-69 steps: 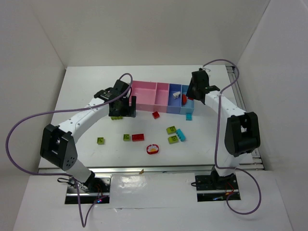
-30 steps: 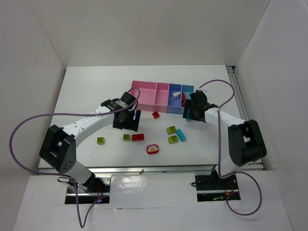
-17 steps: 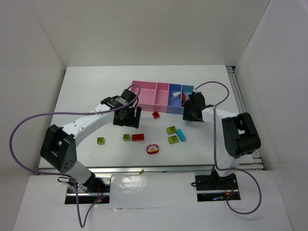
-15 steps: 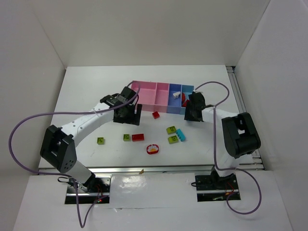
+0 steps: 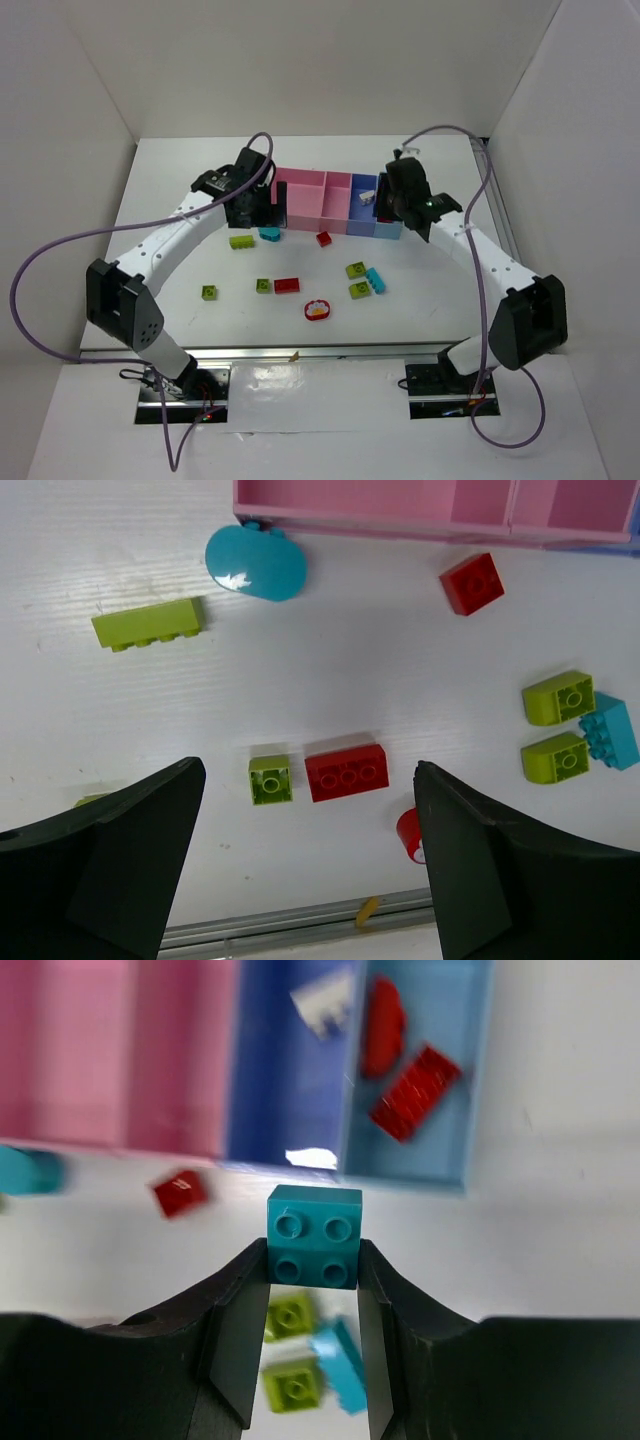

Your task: Sort the legos into containers by color

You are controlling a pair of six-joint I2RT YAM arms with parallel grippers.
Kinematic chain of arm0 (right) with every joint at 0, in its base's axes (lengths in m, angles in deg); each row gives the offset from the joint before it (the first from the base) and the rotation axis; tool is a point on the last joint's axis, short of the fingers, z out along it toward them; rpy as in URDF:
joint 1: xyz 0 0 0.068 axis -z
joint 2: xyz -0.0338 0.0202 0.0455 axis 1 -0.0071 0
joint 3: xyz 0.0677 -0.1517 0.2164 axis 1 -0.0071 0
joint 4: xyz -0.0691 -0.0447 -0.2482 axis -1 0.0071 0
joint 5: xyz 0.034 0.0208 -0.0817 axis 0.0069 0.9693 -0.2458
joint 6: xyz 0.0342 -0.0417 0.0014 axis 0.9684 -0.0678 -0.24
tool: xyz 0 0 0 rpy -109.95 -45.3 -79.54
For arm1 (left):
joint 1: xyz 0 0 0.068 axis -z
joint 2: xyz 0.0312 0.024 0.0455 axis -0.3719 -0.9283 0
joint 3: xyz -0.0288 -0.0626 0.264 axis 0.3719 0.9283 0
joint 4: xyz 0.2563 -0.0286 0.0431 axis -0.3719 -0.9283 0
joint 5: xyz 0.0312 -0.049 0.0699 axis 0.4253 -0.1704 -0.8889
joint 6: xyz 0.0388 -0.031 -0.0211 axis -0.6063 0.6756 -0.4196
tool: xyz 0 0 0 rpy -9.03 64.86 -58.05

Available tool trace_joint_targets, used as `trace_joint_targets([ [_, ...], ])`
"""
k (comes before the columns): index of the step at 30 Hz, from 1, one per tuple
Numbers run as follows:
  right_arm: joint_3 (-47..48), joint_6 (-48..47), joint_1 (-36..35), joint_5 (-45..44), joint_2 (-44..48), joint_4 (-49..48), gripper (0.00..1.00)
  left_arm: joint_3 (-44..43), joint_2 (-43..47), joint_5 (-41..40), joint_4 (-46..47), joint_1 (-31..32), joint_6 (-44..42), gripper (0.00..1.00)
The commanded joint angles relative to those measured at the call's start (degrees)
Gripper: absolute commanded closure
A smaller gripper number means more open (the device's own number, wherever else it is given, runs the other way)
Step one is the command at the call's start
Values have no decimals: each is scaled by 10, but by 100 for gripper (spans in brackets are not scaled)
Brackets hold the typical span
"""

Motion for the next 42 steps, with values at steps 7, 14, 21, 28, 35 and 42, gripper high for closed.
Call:
trace_joint_targets([
  [7, 267, -14, -41, 1, -182, 5, 61, -25, -40, 47, -9, -60, 27, 4],
  [14, 384, -37, -41, 41, -341, -16, 61, -30, -80, 77, 1, -101, 43, 4],
  [21, 400, -44, -47, 53, -388, -27, 61, -35, -109, 95, 1, -131, 54, 6],
  [28, 411, -44, -47, 48, -404, -12, 20, -52, -128, 95, 1, -136, 48, 6],
  [35, 368, -51, -52, 5, -329, -11, 17, -47, -140, 77, 1, -142, 43, 8],
  [42, 245, -40, -47, -50, -200, -11, 18, -52, -176, 41, -5, -170, 39, 8],
])
